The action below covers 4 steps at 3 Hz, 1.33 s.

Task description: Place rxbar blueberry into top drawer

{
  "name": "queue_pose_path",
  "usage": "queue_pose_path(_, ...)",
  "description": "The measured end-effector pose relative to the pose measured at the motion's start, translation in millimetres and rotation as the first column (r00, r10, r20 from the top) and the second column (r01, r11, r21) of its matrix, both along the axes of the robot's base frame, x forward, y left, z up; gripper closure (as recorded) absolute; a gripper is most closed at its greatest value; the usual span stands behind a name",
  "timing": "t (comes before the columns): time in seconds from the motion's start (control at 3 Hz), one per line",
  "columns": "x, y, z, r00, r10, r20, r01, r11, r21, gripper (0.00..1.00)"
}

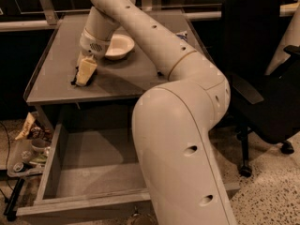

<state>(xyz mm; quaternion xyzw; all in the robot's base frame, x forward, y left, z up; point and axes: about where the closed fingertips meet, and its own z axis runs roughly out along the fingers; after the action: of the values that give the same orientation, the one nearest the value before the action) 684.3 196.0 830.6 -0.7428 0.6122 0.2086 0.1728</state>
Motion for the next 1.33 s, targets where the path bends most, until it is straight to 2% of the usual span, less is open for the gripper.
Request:
queue_pose_path(0.33, 0.0, 0.0, 2.7, 1.0000, 0.000, 0.000, 0.000, 1.000, 0.000, 1.00)
queue_pose_path(0.67, -3.8, -0.6, 10.8, 0.9985, -0.004, 0.054, 0.005, 1.000, -0.020, 1.00)
queue_pose_path(1.0, 2.7, 4.4, 35.5, 0.9855, 0.008, 0.170, -0.007, 1.000, -0.006, 1.00)
queue_pose_path(1.33, -11.4, -3.9, 63.4, 0.9711, -0.017, 0.238, 0.020, 1.000, -0.011, 1.00)
